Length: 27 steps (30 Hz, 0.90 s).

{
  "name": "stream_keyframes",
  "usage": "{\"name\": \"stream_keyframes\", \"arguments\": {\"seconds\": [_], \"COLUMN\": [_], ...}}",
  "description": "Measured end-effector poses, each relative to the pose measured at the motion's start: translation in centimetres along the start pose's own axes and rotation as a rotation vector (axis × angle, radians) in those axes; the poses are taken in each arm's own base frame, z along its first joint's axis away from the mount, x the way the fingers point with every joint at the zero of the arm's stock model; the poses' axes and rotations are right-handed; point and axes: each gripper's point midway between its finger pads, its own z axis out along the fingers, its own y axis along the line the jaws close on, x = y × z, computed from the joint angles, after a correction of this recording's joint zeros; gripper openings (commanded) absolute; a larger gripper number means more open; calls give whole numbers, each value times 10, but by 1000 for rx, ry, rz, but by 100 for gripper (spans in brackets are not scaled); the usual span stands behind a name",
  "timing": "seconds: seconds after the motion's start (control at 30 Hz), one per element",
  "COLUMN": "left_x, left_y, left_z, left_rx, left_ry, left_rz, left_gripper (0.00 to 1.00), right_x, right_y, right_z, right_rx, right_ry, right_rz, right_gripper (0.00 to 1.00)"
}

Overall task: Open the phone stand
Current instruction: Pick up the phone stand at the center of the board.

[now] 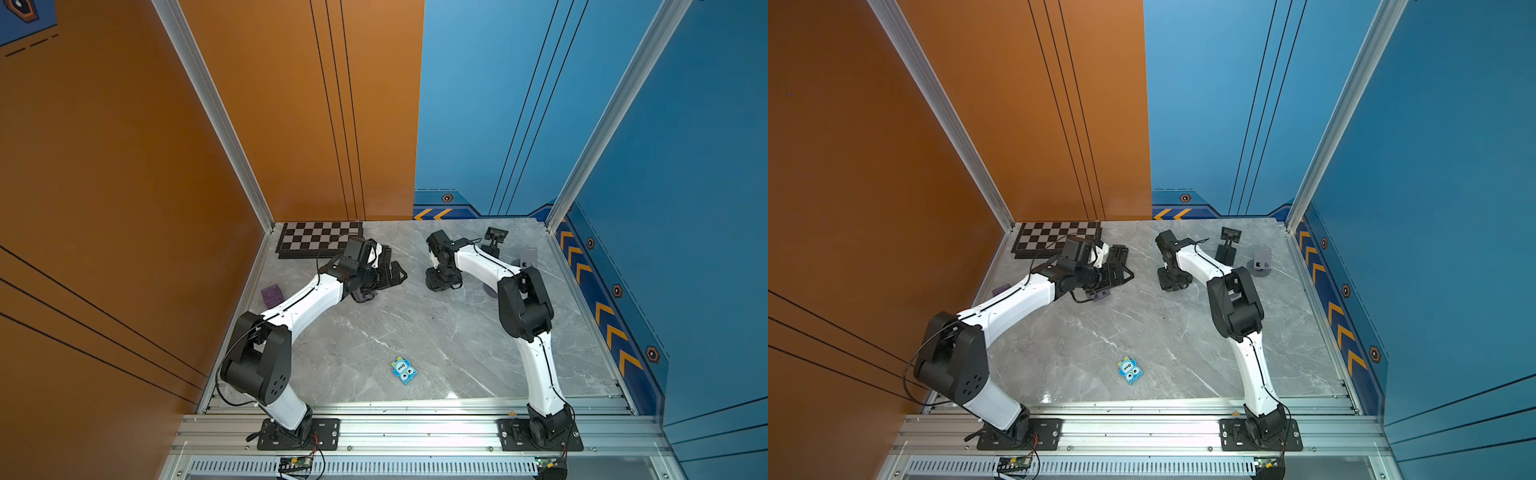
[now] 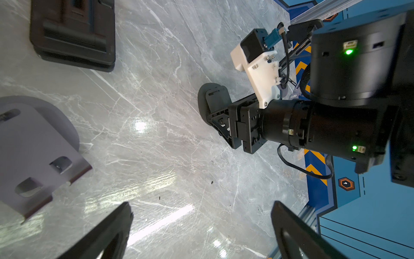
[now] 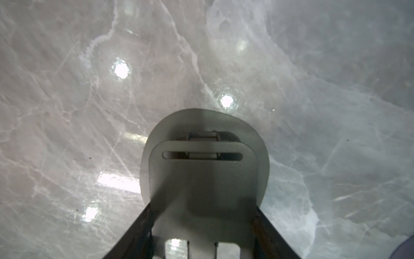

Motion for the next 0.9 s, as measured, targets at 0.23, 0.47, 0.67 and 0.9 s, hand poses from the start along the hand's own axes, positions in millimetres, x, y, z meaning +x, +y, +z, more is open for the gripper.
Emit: {"name": "stream_keyframes", "arguments": {"seconds": [0.23, 0.47, 0.67, 0.9], "left_x": [0, 0, 0, -6], "left_y": [1, 1, 1, -4], "left_z": [0, 0, 0, -1], "left_rx": [-4, -3, -3, 6], "left_ry": [0, -2, -2, -13], "left_rz": [-1, 0, 0, 13], "left_gripper": [98, 98, 98, 98], "right_x": [2, 5, 5, 13], "right_y": [1, 3, 3, 2], "right_z": [3, 2, 1, -6], "right_rx": [-1, -1, -1, -6], "right_ry": [13, 25, 25, 50], "right_rz": [-4, -12, -7, 10], "right_gripper": [70, 45, 37, 35]}}
